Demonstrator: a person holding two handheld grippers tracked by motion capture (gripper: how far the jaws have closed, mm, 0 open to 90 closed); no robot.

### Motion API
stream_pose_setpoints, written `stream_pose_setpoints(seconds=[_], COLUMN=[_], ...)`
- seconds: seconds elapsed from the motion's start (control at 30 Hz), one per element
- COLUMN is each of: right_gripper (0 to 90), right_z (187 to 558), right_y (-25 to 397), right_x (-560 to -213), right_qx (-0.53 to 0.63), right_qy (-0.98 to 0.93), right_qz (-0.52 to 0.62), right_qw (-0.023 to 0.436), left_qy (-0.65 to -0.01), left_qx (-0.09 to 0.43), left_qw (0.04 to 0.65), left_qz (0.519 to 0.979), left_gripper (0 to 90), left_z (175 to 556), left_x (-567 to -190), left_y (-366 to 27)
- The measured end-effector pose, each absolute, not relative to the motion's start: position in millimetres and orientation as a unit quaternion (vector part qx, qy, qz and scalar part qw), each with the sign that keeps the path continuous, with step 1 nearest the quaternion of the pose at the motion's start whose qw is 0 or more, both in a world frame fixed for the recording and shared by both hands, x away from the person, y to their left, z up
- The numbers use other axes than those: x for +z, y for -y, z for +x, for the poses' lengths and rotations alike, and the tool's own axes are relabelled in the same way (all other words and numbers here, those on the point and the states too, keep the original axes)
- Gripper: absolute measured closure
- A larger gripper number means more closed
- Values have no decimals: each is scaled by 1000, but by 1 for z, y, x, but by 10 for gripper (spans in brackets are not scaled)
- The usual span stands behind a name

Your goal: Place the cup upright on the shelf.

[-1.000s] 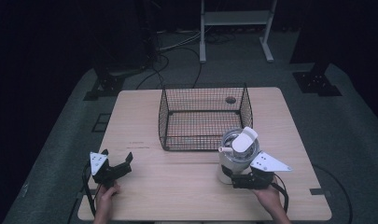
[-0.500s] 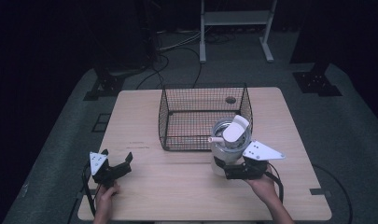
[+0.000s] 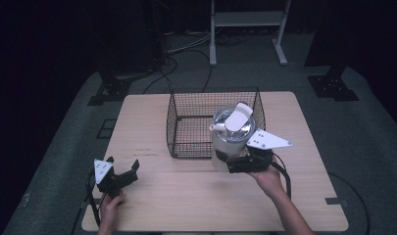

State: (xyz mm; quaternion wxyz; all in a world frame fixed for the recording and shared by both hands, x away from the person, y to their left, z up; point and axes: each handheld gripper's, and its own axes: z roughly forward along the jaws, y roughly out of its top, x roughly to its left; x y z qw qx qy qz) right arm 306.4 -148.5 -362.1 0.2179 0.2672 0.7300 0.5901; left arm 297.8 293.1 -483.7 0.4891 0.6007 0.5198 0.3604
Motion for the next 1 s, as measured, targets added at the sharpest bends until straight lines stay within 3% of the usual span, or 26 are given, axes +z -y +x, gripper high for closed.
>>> stream_pose_setpoints(seconds=[1.0], right_gripper=[91], right_z=[376], right_y=[105], right_x=[-314], right_qx=[581], right_qy=[-738], right_qz=[259], right_qw=[226], left_qy=[-521], left_qx=[357], left_qw=[493], left_qz=[598], left_gripper=[0], left_z=[298], left_x=[-484], left_y=[-294])
